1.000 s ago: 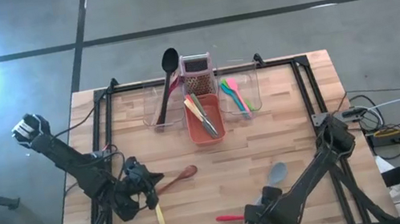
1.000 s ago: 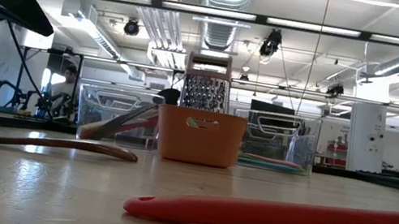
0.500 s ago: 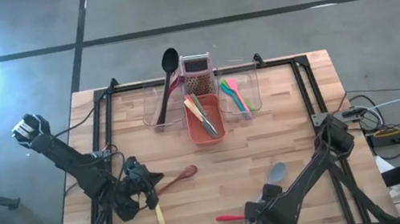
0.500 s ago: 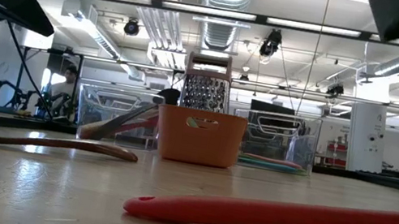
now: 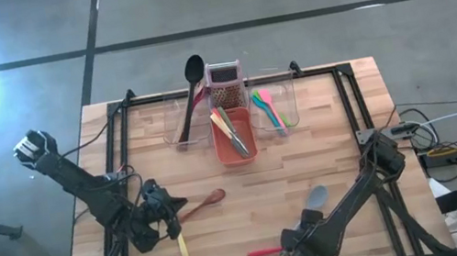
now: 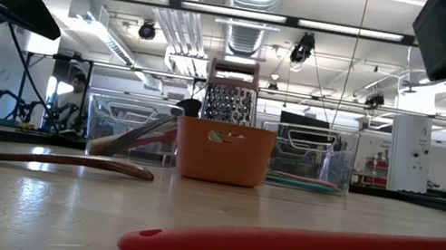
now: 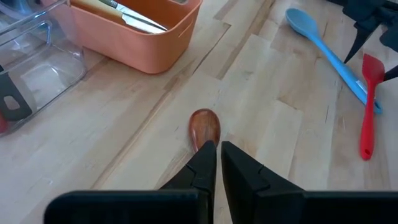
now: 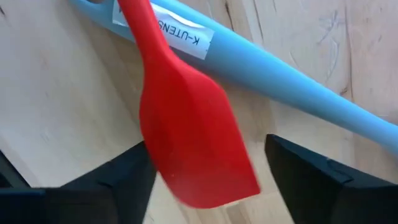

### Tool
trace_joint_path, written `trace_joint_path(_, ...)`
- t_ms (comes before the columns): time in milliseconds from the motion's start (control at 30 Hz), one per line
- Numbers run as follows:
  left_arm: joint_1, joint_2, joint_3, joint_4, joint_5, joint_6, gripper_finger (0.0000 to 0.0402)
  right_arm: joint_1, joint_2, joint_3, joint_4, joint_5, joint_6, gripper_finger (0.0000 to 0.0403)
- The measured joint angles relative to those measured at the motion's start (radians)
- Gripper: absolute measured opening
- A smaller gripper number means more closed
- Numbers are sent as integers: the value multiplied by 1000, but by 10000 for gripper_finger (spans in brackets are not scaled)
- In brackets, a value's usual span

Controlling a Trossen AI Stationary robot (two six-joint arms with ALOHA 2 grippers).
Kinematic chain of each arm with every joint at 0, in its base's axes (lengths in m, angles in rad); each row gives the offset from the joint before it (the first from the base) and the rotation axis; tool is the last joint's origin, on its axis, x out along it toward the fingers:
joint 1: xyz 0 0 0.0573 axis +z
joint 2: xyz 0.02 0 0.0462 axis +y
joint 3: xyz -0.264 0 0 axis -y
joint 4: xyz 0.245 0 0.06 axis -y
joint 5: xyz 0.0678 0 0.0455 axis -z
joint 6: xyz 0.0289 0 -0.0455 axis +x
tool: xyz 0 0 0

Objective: Pick & Place Kitchen Items
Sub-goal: Put the red spatula into the right transparent bin

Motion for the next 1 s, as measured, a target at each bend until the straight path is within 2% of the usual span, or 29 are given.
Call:
trace_joint_path(533,0,0,0,2,0,0,30,0,0,-2,-10,-52,14,18)
trace_joint_path(1000,0,0,0,4,39,25,30,0,-33,-3,-7,-79,14,11)
